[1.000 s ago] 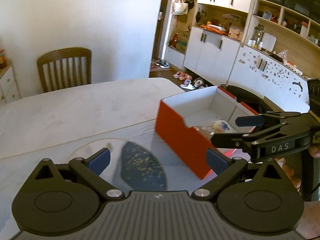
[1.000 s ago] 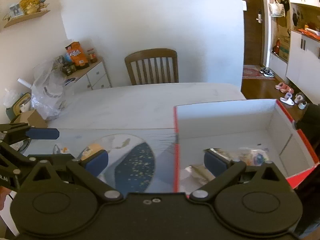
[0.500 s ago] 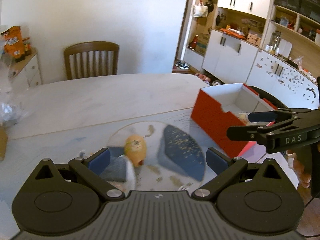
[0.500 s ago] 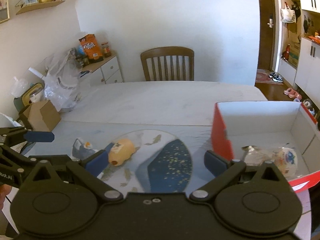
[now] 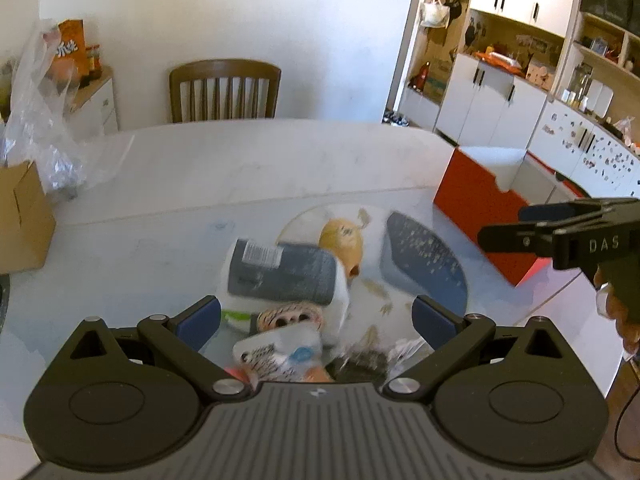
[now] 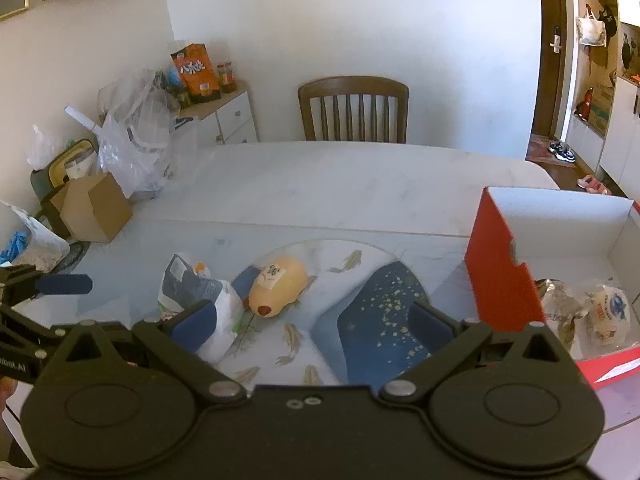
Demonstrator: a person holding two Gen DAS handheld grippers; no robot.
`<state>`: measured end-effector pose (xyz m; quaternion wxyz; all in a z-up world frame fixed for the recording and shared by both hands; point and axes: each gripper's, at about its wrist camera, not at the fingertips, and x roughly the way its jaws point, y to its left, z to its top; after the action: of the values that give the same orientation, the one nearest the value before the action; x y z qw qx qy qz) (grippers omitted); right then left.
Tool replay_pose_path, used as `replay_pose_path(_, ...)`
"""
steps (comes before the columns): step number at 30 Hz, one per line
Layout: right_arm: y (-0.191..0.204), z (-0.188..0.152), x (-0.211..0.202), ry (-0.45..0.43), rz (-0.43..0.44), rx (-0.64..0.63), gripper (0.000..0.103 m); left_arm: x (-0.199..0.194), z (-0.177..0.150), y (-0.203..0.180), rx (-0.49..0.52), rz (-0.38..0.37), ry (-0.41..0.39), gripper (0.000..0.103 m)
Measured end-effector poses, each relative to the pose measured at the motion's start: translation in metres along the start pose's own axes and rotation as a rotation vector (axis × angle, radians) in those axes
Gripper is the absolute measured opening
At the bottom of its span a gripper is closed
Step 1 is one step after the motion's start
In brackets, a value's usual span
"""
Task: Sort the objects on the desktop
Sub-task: 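Move both tools back toward the remaining items on the mat, then grasp the pink binder clip with left tool while right tool grasps white USB cable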
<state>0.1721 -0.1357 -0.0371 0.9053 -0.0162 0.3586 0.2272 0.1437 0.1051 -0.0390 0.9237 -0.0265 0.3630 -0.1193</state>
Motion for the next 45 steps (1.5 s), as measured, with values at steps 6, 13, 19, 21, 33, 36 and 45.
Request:
replay_pose_path(6, 0.008, -0.007, 0.015, 0.031, -0.006, -0.012, 0.102, 0.009, -0.016, 0.011, 0.001, 0.026, 0.032, 0.102)
replay_pose_path(13, 0.010, -0.023, 0.027, 0.070, -0.022, -0.020, 0.102, 0.018, -0.031, 0.023, -0.032, 0.039, 0.070, 0.102)
replay_pose_path(19, 0.009, -0.037, 0.035, 0.107, -0.025, -0.010, 0.102, 0.025, -0.045, 0.024, -0.021, 0.058, 0.111, 0.102)
replay_pose_path(21, 0.009, -0.041, 0.038, 0.119, -0.031, -0.019, 0.101, 0.027, -0.050, 0.024, -0.022, 0.069, 0.119, 0.102)
replay_pose_path(33, 0.008, -0.063, 0.056, 0.185, -0.029, -0.024, 0.098, 0.025, -0.060, 0.044, -0.095, 0.124, 0.114, 0.101)
replay_pose_path(36, 0.012, -0.066, 0.061, 0.195, -0.025, -0.040, 0.097, 0.027, -0.061, 0.048, -0.098, 0.127, 0.117, 0.098)
replay_pose_path(45, 0.023, -0.070, 0.073, 0.211, -0.022, -0.074, 0.096, 0.030, -0.066, 0.048, -0.046, 0.142, 0.121, 0.090)
